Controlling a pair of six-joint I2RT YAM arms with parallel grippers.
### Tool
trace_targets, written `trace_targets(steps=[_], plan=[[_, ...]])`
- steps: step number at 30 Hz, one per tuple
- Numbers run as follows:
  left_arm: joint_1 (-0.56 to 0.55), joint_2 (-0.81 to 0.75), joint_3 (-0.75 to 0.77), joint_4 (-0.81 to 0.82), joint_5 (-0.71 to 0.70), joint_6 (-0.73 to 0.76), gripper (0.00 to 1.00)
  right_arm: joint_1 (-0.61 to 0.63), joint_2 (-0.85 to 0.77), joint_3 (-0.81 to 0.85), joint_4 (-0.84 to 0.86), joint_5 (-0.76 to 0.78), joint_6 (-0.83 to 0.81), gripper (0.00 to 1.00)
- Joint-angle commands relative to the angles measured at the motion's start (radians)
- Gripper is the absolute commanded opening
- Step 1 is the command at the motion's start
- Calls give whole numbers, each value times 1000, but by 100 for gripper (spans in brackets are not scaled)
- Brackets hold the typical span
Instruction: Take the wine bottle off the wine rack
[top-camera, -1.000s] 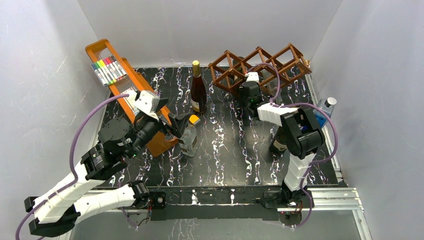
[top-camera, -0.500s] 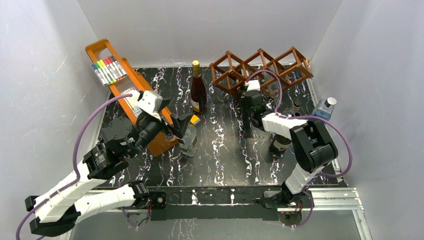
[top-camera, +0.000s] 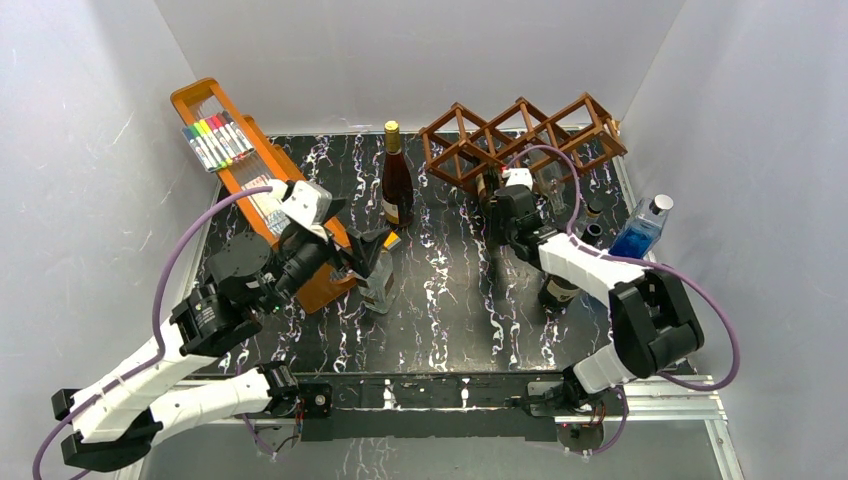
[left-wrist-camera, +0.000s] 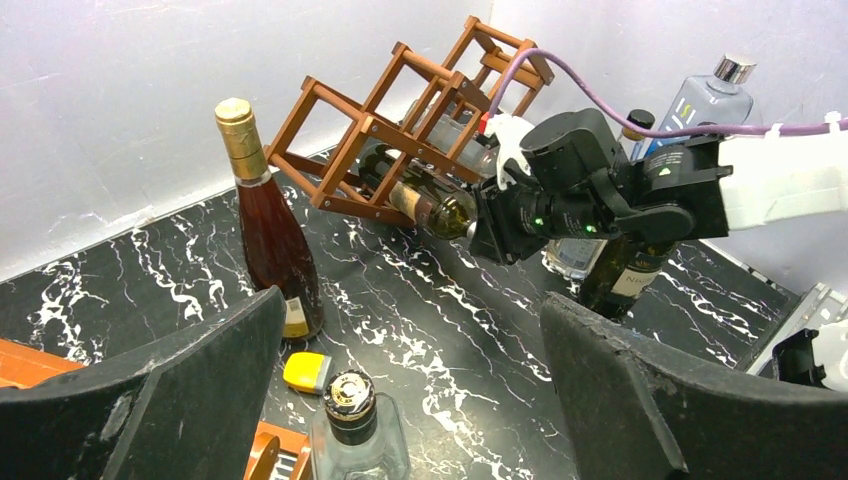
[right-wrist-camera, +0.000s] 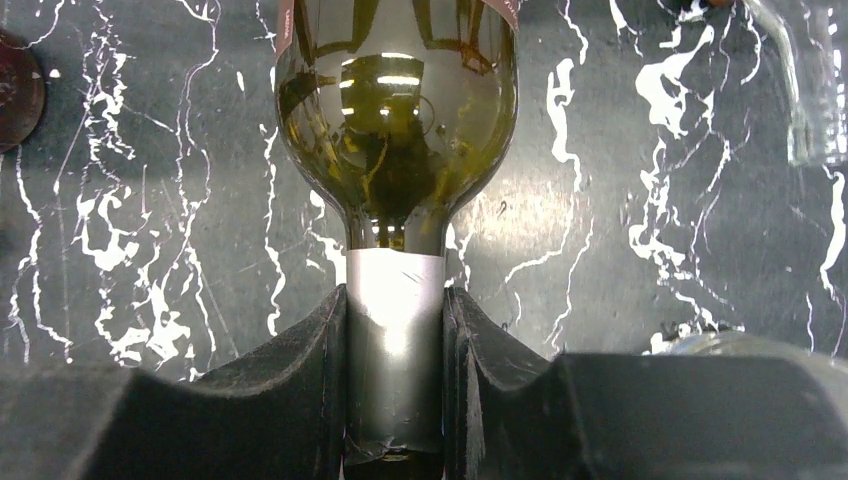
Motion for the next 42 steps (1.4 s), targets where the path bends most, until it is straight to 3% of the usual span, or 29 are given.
trace_targets(steps=[1,9,21,27,32,33,36,42], plan=[[2,19,8,45,27,11,98,14,-118,-9,12,57,79,0],[2,47,13,51,45,4,98,66,-248,-46,-82,75,86,0],[2,141,108,7,105,65,98,74,-312,185,-527,-104,103,0],[2,221,154,22,162,118,98,75,-319,222,-567,-191,91,0],[2,283,194,18,313,156,98,74,-292,345,-721,-222,90,0],[1,316,198,22,481,216,98,74,-279,418,-823,-266,74,0],[1,355,199,20,610,287,97,75,-251,477,-905,-328,46,0],[-2,428,151,13,721,480,98,74,-202,608,-1107,-411,-11,0]])
